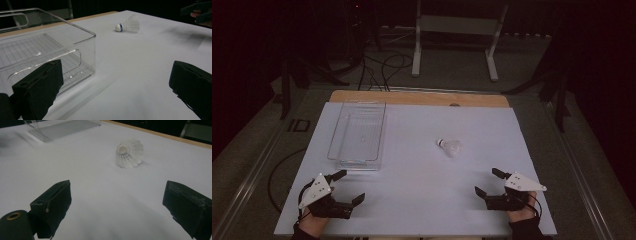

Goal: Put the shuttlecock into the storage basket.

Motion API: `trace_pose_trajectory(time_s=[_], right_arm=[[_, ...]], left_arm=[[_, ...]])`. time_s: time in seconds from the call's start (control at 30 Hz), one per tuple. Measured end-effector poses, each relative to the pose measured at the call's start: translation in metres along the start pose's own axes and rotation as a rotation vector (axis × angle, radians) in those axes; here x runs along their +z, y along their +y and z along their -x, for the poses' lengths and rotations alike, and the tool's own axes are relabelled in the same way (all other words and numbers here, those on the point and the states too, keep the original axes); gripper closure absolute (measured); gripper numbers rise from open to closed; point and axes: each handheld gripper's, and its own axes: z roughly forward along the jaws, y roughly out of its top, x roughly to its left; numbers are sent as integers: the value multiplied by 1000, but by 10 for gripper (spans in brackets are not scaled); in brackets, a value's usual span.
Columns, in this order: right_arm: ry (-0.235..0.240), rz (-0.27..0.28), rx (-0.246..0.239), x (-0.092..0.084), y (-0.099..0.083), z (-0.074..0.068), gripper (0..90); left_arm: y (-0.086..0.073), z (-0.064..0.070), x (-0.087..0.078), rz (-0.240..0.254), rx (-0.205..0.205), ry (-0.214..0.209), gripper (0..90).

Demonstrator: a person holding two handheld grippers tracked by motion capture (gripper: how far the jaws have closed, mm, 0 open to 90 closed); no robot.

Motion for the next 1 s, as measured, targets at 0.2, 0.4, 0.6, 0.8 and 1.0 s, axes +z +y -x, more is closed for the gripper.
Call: trace_pose_trajectory(time_s=[0.2,0.4,0.6,0.8,1.0], right_arm=[[17,11,14,-3,-3,1,81],[3,25,17,-6,0,-1,81],[-17,12,20,-10,6,-2,81],[-6,5,30,-10,5,-1,81],[12,6,31,-9,7,-2,81]], left_arm=[[1,-1,4,9,-5,-2,0],[1,0,3,17,9,-5,0],[0,-1,1,24,3,-8,0],[1,0,3,18,9,-13,0],[1,-1,3,13,8,-13,0]])
